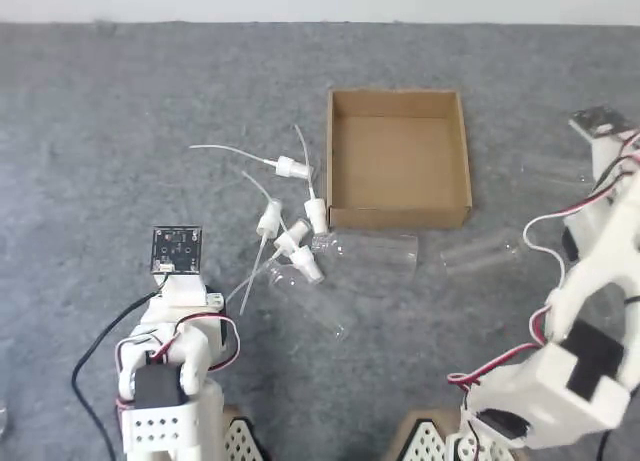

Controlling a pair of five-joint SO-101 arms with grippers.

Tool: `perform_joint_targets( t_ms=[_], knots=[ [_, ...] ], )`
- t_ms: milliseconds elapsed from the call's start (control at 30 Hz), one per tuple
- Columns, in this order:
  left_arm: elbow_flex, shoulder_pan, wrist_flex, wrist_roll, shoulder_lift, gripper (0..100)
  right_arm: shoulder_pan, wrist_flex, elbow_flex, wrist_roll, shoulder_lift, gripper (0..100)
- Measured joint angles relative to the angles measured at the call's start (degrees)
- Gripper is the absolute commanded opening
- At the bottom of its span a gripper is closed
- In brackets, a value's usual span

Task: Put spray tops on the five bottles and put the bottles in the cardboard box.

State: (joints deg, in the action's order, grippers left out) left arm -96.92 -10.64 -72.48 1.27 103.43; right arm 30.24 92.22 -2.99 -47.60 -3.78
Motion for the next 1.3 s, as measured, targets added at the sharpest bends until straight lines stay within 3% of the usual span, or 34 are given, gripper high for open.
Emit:
perform_joint_targets(
  t_ms=[433, 667, 900, 967, 1133, 1300],
  knots=[
    [0.00, 0.00, 0.00, 0.00, 0.00, 1, 4.40, -15.74, 25.05, -0.09, 12.04, 35.8],
    [0.00, 0.00, 0.00, 0.00, 0.00, 1, 5.01, -16.44, 34.20, 0.00, 16.44, 35.8],
    [0.00, -0.09, 1.76, -0.26, 0.00, 1, 4.84, -16.62, 41.32, 9.67, 21.98, 35.3],
    [0.00, -1.32, 5.71, -4.04, 0.00, 1, 3.16, -16.62, 43.60, 12.04, 23.65, 30.9],
    [2.37, -4.48, 15.38, -23.21, 0.00, 1, -3.78, -16.62, 49.32, 16.09, 29.54, 23.2],
    [16.44, -5.19, 12.92, -26.02, -1.85, 7, -8.79, -18.64, 56.44, 17.23, 37.10, 23.6]
  ],
)
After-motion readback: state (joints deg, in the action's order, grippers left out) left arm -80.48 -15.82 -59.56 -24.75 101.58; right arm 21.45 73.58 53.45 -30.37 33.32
